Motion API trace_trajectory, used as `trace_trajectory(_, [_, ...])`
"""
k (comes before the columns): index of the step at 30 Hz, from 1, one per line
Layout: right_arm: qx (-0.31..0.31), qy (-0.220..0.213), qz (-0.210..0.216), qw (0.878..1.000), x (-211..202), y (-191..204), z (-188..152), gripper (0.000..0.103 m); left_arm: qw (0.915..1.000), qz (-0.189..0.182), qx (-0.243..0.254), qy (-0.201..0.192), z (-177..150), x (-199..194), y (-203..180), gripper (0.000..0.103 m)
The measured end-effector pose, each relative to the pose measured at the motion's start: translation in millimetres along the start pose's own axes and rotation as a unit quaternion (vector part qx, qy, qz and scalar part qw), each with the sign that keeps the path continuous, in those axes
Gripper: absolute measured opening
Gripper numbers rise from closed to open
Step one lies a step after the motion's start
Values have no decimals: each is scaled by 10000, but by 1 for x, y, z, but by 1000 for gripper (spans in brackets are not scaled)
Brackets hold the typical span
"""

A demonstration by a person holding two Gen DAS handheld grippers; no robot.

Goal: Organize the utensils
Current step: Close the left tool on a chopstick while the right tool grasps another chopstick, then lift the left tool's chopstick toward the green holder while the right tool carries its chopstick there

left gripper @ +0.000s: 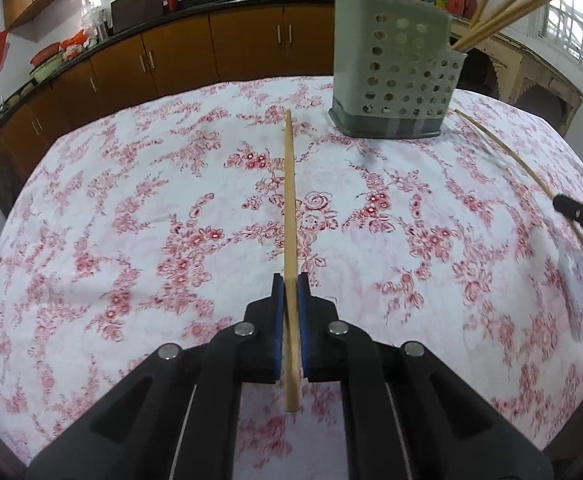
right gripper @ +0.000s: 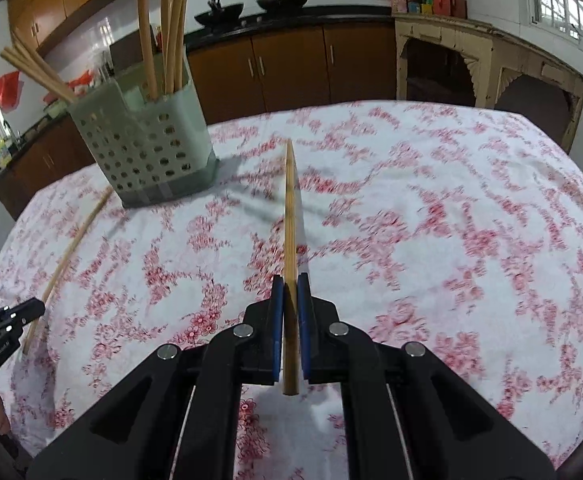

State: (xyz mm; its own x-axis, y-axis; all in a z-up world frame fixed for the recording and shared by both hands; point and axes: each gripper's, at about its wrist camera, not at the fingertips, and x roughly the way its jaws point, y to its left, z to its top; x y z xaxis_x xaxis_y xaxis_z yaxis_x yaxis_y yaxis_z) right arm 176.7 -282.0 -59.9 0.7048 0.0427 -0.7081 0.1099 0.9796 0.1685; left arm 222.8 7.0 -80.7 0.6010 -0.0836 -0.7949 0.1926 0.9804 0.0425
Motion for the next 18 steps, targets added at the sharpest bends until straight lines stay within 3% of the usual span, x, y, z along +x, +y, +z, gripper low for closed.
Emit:
trace_trajectory(6, [72, -384, -12, 9992, -24, -8, 12, 8, 9994, -25, 109, -317, 7, -32, 3, 8])
trace_trajectory(18, [85, -1236, 90, 9922, -71, -11, 42, 8, 9891, -148, 78, -1460, 44, -110, 7, 8])
